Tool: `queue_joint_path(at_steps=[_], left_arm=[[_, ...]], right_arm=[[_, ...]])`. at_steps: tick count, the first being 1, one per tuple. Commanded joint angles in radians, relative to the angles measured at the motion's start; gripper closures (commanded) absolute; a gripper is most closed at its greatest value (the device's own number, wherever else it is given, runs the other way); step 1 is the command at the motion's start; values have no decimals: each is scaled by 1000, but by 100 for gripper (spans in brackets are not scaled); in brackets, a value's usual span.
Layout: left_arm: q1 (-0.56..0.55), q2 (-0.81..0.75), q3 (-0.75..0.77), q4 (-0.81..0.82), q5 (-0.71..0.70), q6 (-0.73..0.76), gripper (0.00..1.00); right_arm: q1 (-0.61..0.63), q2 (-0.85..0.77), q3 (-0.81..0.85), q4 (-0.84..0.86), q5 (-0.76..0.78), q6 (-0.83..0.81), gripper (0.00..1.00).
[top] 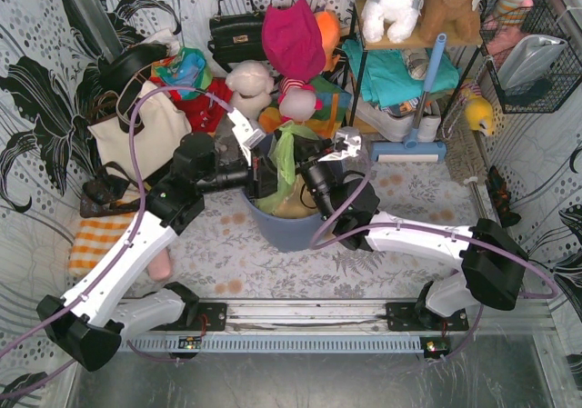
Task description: Tie the trash bag
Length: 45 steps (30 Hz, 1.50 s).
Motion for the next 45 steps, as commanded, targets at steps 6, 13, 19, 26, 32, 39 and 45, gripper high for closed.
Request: queue_joint_path(at_steps=[6, 13, 19, 26, 32, 39, 45], left_arm=[[-11, 6, -11, -26, -150, 16, 64], [-10, -90, 8, -88, -315, 32, 43], [-11, -207, -5, -109, -400, 8, 40], [-11, -304, -47, -33, -447, -23, 40], [-11, -317, -81, 163, -654, -203, 38], [-11, -263, -99, 286, -720, -318, 37], [-11, -188, -56, 304, -626, -321, 37]], right_arm=[[-25, -39, -3, 58, -350, 148, 100], [-34, -45, -11, 34, -441, 177, 100], [-42, -46, -40, 69, -447, 176, 100], [-49, -46, -57, 97, -463, 164, 100], [-49, -51, -60, 100, -471, 160, 100], [-50, -43, -48, 99, -484, 169, 100], [-50, -43, -46, 87, -485, 169, 100]])
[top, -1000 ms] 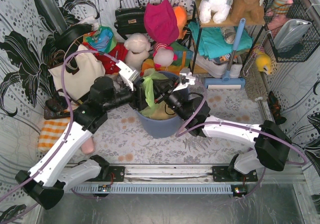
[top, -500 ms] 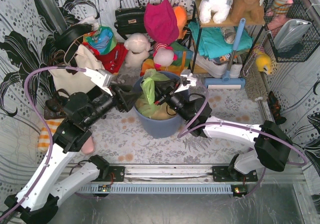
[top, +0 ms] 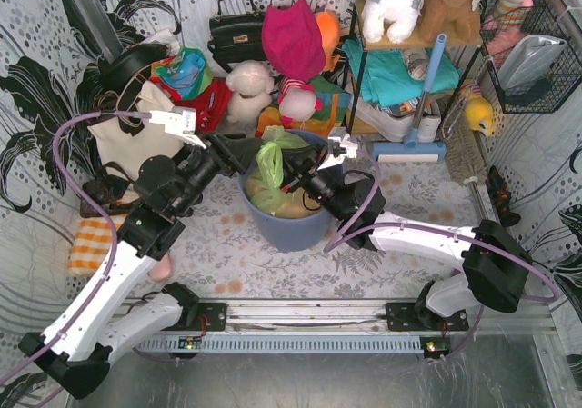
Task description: Tie the trash bag
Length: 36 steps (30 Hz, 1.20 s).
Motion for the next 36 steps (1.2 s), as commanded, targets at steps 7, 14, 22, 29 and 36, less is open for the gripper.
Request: queue_joint_path(at_steps=[7, 14, 22, 29, 36], left_arm=[[-5, 69, 43, 33, 207, -42, 38], [-5, 74, -12, 61, 336, -115, 38], [-5, 78, -84, 174, 438, -210, 37], [-5, 84, -136, 270, 502, -290, 36], [-5, 87, -184, 360, 584, -362, 34]], right_arm=[[-4, -19, -2, 59, -11, 9, 100], [-4, -9, -6, 114, -20, -19, 100], [-4, 2, -14, 187, -28, -96, 100], [-4, 42, -6, 296, -17, -175, 100], [-3, 93, 21, 376, 4, -260, 100]])
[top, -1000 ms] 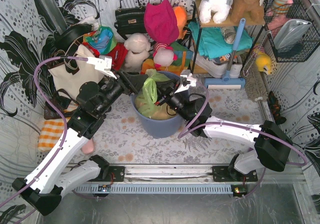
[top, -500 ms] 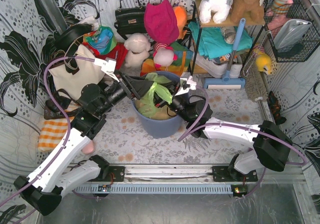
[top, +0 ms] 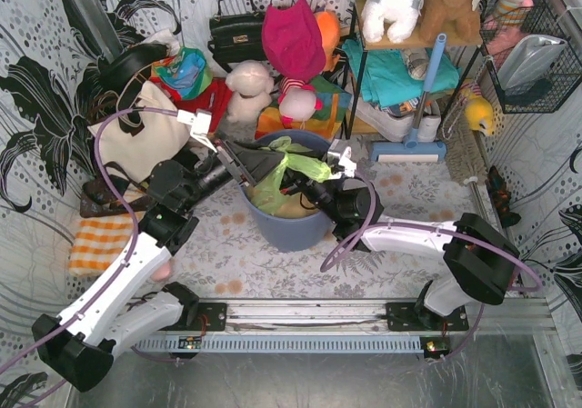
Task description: Tie the trash bag
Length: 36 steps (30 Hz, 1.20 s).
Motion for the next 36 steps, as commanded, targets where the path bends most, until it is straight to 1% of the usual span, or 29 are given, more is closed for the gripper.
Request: queue_joint_path(at_steps=[1, 4, 7, 14, 19, 23, 30, 36], left_arm=[[-17, 10, -61, 17, 208, -52, 34], [-17, 12, -78, 23, 249, -62, 33], [-16, 8, -82, -11, 277, -45, 33], [-14, 30, -8, -227, 316, 94, 31], [11, 12, 101, -403, 191, 232, 27], [38, 0, 187, -491, 105, 295, 24], [66, -10, 317, -540, 28, 304, 22], [66, -40, 347, -548, -51, 277, 21]], right_arm=[[-2, 25, 58, 158, 41, -79, 100], [-4, 41, 72, 165, 52, -105, 100], [-4, 51, 79, 166, 66, -120, 100], [-3, 57, 73, 171, 86, -134, 100], [-4, 45, 58, 166, 81, -132, 100], [-4, 33, 44, 159, 78, -132, 100], [-3, 26, 32, 160, 69, -130, 100], [-3, 25, 29, 184, 44, -132, 100]])
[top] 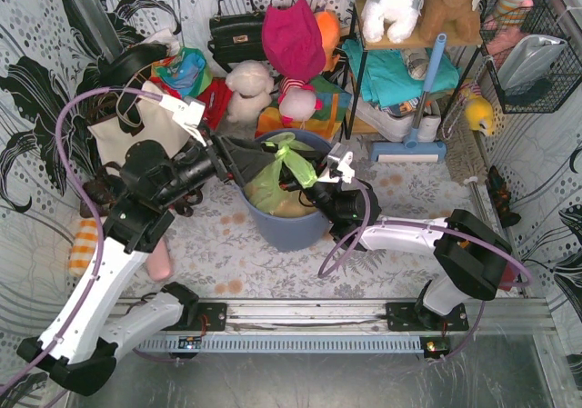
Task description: Tie the trash bag
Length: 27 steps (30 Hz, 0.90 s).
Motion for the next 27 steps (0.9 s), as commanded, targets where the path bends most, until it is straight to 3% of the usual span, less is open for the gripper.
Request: queue_joint_path(at_steps=[1, 8, 19, 27], left_arm=[[8, -39, 30, -13, -89, 4, 22], [9, -100, -86, 11, -175, -80, 26], [9, -64, -241, 176, 64, -196, 28], [8, -18, -252, 224, 247, -184, 39]], right_arm=[[-4, -34, 26, 79, -7, -5, 100], [-3, -35, 26, 112, -15, -19, 100], [-3, 7, 85, 129, -59, -77, 100], [-3, 17, 76, 129, -87, -139, 100]])
